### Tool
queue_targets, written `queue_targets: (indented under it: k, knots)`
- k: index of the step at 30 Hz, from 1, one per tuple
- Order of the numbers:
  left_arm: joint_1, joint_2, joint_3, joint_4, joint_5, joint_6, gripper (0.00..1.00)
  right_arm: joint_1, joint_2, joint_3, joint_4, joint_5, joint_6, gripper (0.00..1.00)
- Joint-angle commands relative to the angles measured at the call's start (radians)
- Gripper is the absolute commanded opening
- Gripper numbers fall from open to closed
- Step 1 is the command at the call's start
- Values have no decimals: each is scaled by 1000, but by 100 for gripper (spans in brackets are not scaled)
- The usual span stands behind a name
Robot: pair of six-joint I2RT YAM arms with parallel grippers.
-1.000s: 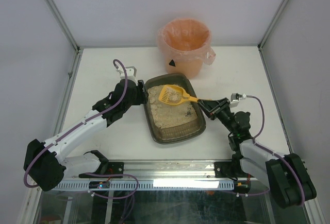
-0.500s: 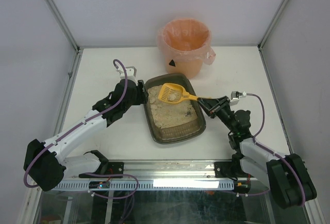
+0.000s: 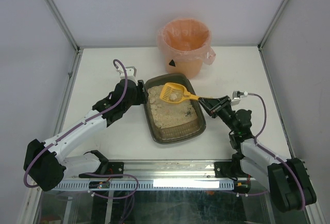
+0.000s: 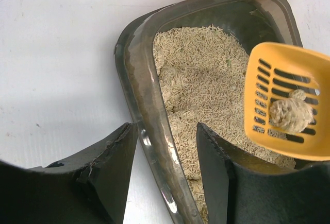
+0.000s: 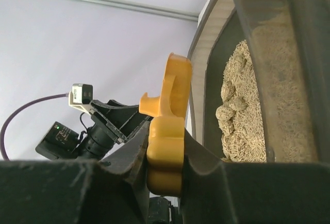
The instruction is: Clean the litter box
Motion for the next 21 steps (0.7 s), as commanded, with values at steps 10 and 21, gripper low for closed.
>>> queue_targets:
  k: [10, 21]
  knots:
    - [2, -18, 13, 44, -10, 2, 51, -15, -6, -3, 60, 1, 12, 0]
    - [2, -22, 8, 43, -4, -4, 51, 22, 20, 60, 76, -75, -47, 0]
